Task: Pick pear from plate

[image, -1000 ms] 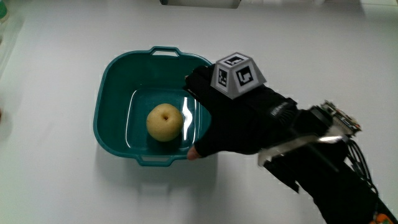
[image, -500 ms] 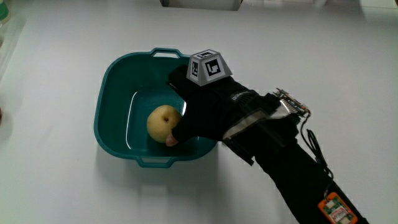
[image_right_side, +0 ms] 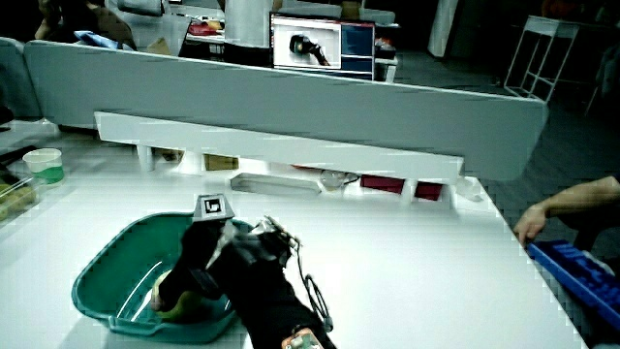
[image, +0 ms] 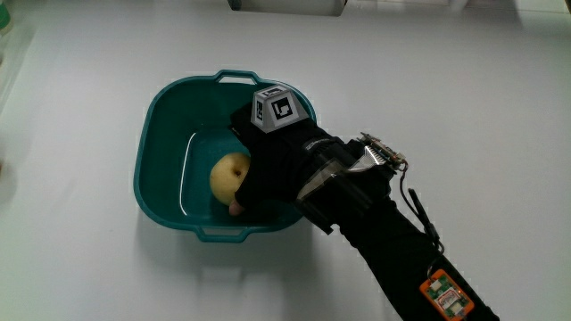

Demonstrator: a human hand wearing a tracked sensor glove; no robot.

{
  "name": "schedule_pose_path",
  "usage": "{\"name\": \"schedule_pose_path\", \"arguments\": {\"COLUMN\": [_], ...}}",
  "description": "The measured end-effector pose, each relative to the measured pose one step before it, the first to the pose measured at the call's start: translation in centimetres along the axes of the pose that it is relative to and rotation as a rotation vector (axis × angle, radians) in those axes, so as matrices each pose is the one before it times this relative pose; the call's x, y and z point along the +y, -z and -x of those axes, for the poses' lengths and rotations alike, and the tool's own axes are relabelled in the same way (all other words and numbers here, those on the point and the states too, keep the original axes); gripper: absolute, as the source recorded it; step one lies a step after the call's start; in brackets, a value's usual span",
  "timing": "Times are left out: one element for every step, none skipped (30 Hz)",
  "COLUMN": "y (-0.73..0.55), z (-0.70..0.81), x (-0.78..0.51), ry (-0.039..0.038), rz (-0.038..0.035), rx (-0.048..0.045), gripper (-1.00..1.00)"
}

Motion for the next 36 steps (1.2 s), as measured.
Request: {"name": "schedule_pose_path", "arguments": {"y": [0.230, 0.256, 0.207, 0.075, 0.157, 0.012, 0.075, 0.034, 0.023, 0.114, -0.015, 0.045, -0.007, -0.009, 0.031, -0.092, 0.049, -0.067, 0.044, -0.099, 0.100, -0.015, 0.125, 0.071, 0.078, -0.009, -0.008, -0.081, -0.161, -0.034, 0.002, -0.010, 0.008, -0.084, 0.096, -0.031], "z": [0.131, 0.048, 0.071, 0.061, -0.010, 0.136, 0.103, 0.037, 0.069, -0.161, -0.007, 0.029, 0.031, 0.050, -0.025, 0.035, -0.091, -0.012, -0.006, 0.132, -0.090, 0.167, -0.015, -0.004, 0.027, -0.053, -0.016, 0.010, 0.243, 0.113, 0.049, -0.049, -0.058, 0.024, 0.053, 0.124], "x": [0.251, 0.291, 0.216, 0.067, 0.366, -0.043, 0.029, 0.011, -0.079, 0.260, -0.064, 0.071, 0.027, -0.018, 0.075, -0.150, 0.076, -0.054, 0.104, -0.234, 0.231, -0.192, 0.178, 0.098, 0.089, 0.008, 0.028, -0.050, -0.269, -0.091, -0.004, 0.002, 0.023, -0.224, 0.048, -0.029], "ry": [0.00070, 0.02174, -0.00355, 0.00805, 0.01242, -0.00256, -0.01154, 0.00888, -0.02871, 0.03371, -0.00171, -0.01024, 0.00430, -0.01011, 0.00083, -0.01397, 0.00118, 0.00784, 0.00119, -0.02114, 0.02778, -0.03442, 0.01362, 0.01814, -0.00941, 0.01731, 0.00478, -0.00870, -0.01011, 0.01047, -0.01972, 0.01795, -0.00095, -0.00174, -0.01597, 0.01157], "rz": [0.00794, 0.01346, 0.02624, -0.00274, -0.00408, 0.00093, 0.01471, -0.00382, 0.00924, 0.00148, -0.01333, 0.00740, -0.00789, -0.01484, 0.00288, -0.01034, 0.02318, -0.01990, -0.00014, -0.02663, -0.00601, 0.00323, -0.00162, -0.00508, 0.00595, -0.02778, -0.00086, -0.00959, -0.02907, -0.00457, 0.00692, -0.01184, -0.01868, -0.02749, 0.01220, -0.02662], "rx": [-0.00333, -0.00766, 0.00066, 0.00058, -0.00903, -0.00250, 0.00230, -0.00420, 0.00758, -0.00770, 0.00455, 0.00211, 0.00038, -0.00056, 0.00081, 0.00207, 0.01055, -0.00957, -0.00142, 0.00952, -0.00787, 0.00950, -0.00325, -0.00743, -0.00003, -0.00703, -0.00296, 0.00963, -0.01823, -0.01308, 0.00938, -0.01322, -0.00299, 0.00516, 0.00674, -0.01748], "gripper": [0.00, 0.00, 0.00, 0.00, 0.00, 0.00, 0.00, 0.00, 0.00, 0.00, 0.00, 0.00, 0.00, 0.04, 0.08, 0.12, 0.15, 0.19, 0.23, 0.27, 0.31, 0.35, 0.38, 0.42, 0.46, 0.50, 0.54, 0.58, 0.62, 0.65, 0.69, 0.73, 0.77, 0.81, 0.85, 0.88]}}
